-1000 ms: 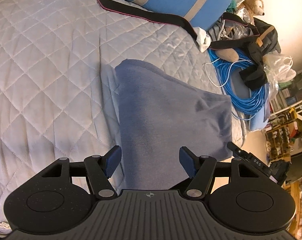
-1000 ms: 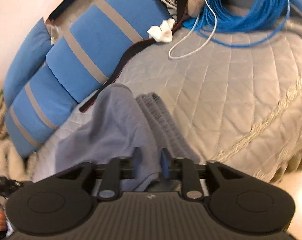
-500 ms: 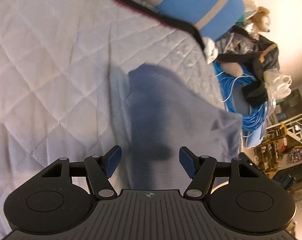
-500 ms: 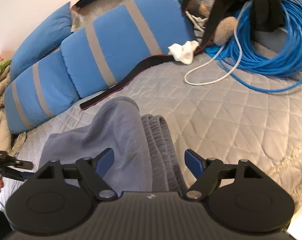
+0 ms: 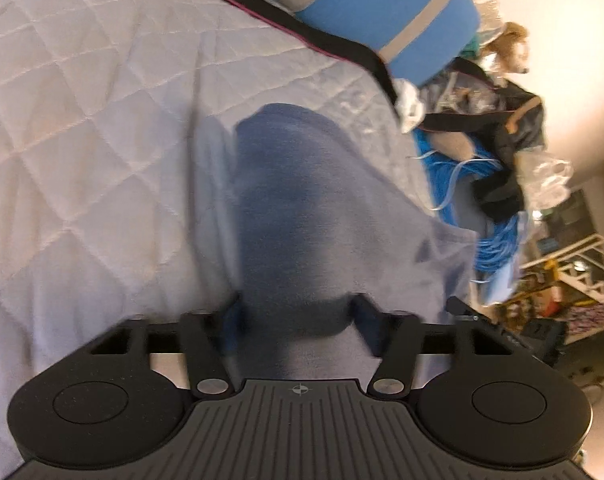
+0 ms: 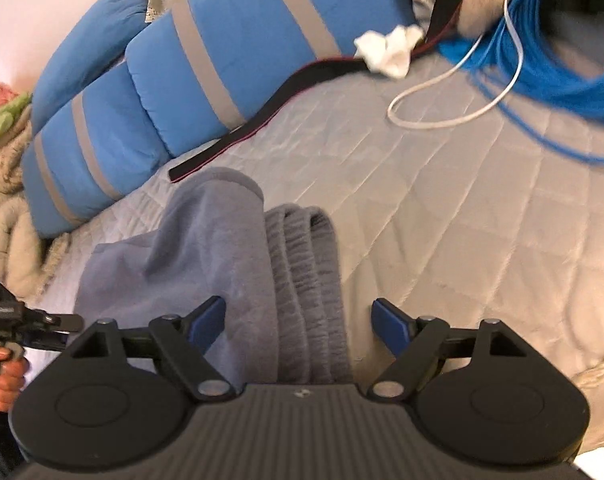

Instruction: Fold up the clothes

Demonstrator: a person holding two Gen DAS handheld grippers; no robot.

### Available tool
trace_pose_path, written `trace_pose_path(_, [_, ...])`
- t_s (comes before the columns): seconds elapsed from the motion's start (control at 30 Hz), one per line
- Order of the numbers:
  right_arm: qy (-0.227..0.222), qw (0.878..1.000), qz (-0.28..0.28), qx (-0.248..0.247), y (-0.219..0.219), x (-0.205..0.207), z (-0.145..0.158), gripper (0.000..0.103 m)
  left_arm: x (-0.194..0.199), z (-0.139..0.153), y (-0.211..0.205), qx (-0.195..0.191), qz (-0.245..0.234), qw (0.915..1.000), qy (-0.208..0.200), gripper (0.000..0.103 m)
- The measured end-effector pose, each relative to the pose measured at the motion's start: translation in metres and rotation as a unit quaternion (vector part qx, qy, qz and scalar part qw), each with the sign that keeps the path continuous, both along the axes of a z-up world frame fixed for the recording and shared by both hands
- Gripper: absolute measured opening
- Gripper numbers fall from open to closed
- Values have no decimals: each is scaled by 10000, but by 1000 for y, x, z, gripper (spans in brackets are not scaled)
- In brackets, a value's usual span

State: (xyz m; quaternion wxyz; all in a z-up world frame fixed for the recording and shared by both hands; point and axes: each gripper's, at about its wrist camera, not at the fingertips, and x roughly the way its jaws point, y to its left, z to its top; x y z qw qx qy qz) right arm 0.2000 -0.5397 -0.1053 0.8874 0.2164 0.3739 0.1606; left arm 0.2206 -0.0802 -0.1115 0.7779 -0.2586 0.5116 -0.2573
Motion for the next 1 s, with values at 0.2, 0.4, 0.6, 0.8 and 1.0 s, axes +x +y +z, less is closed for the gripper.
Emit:
trace_pose_path(0.2, [-95, 9999, 3, -100, 10, -8, 13, 19, 4, 10, 6, -49, -82, 9999, 126, 12])
trace_pose_path(0.4, [-249, 9996, 141, 21, 36, -22, 38, 17, 5, 41, 40, 84, -88, 9999, -49, 10])
trace_pose_path(0.6, [-352, 9968, 598, 405, 103, -27, 44, 17, -2, 75, 118, 471, 114, 9986, -225, 10])
trace_pose_path(0.8, [-294, 9918, 1119, 547, 179, -29, 29, 17, -18, 82, 186, 760, 405, 9961, -186, 10])
trace_pose_path(1.0, [-373, 9924, 1166, -144, 211, -33, 22, 43, -22, 41, 216, 352, 763, 9964, 120, 20])
